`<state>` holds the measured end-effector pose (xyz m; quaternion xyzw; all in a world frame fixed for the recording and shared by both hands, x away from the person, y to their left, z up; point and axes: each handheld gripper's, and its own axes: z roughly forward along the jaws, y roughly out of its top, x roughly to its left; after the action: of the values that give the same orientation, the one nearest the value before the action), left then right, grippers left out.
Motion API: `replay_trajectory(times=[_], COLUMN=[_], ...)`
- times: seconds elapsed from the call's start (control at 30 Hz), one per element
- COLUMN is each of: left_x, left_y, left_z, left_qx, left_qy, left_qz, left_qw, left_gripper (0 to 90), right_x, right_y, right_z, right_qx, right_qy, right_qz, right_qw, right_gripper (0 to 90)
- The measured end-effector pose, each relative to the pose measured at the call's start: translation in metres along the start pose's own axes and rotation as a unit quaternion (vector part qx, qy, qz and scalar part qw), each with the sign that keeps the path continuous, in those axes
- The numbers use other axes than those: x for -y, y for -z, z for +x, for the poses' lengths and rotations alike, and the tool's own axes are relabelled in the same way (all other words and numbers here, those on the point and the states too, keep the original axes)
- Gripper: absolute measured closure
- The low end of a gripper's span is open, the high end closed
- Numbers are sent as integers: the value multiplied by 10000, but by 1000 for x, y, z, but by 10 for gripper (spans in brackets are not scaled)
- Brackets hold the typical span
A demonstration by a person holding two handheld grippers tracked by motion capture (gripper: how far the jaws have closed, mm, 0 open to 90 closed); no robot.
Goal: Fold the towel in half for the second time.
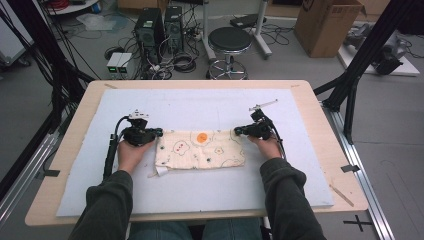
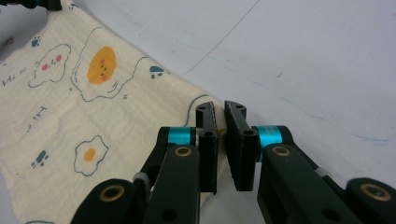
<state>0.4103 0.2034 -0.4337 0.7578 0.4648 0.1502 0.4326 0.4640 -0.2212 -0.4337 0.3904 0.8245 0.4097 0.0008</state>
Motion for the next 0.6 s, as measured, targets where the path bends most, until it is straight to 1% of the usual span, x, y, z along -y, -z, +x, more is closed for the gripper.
replay_trajectory(times=[0.03,0.17,0.27,0.37,0.43,0.53,0.57,0.6], left_x=[0,-1,-1,-2,-2,-2,-2,-2], left_y=[1,4,6,8,9,10,10,11], left_z=[-1,-2,-2,-3,-4,-4,-5,-5], left_qx=[24,55,57,60,86,139,146,161], left_qy=[16,-44,-125,-177,-173,-172,-170,-180], left_qz=[-37,-99,-74,-108,-130,-123,-133,-139], left_qw=[10000,9999,9999,9998,9997,9997,9997,9996], left_gripper=[850,849,848,848,848,848,848,849], right_x=[0,0,-1,-1,-1,2,3,4], right_y=[1,5,7,9,10,13,13,13], right_z=[0,1,3,5,5,4,4,4], right_qx=[-18,-64,-125,-175,-159,-207,-208,-201], right_qy=[8,-4,5,43,54,-7,-25,9], right_qz=[-8,-137,-207,-262,-286,-391,-387,-420], right_qw=[10000,9999,9997,9995,9995,9990,9990,9989], right_gripper=[837,837,837,838,838,838,838,838])
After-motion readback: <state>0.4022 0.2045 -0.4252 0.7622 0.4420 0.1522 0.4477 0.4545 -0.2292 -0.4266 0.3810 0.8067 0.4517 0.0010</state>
